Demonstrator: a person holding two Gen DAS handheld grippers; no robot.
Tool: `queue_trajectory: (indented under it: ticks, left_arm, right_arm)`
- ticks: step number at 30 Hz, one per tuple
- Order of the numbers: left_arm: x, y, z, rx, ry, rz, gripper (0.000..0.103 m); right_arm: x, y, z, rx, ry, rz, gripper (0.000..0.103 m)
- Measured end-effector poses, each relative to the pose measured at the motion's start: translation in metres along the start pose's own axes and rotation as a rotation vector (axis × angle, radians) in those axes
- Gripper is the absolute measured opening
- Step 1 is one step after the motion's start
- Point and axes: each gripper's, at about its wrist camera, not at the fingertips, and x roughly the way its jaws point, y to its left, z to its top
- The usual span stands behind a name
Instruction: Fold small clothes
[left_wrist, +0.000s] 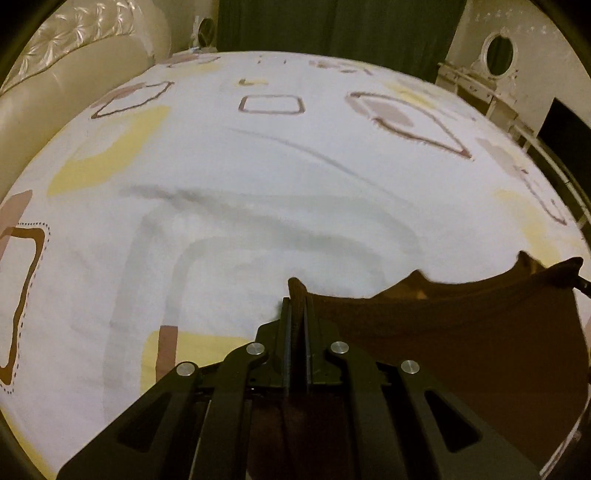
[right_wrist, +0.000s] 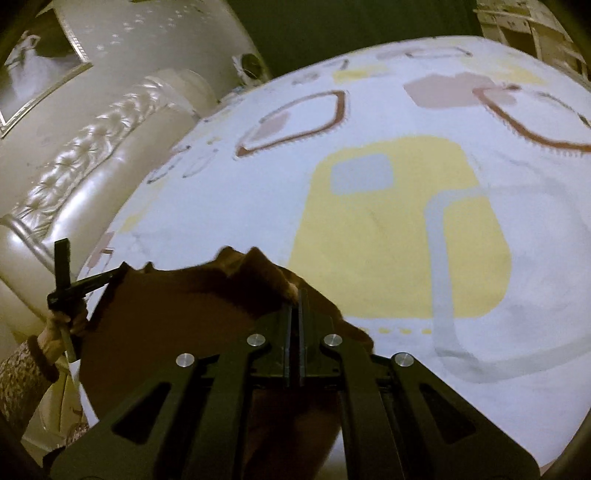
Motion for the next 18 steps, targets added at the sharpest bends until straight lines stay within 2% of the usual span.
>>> queue_trajectory:
  ticks: [14,16,18]
  left_arm:
    - [0.006,0.005,-0.004,-0.027,0.005,0.009,0.006]
    - [0.007,0.006,-0.004,-0.032,0.009,0.011,0.009]
    - [0.005,0.010,-0.003,-0.057,0.008,-0.011,0.009]
  right_arm:
    - [0.018,-0.026,-0.002,0.155,0.019,0.024,0.002]
    - [0.019,-0.029,-0.005,0.186,0.034,0.032,0.002]
    - [0.016,-0.030,-0.005,0.217,0.041,0.038,0.002]
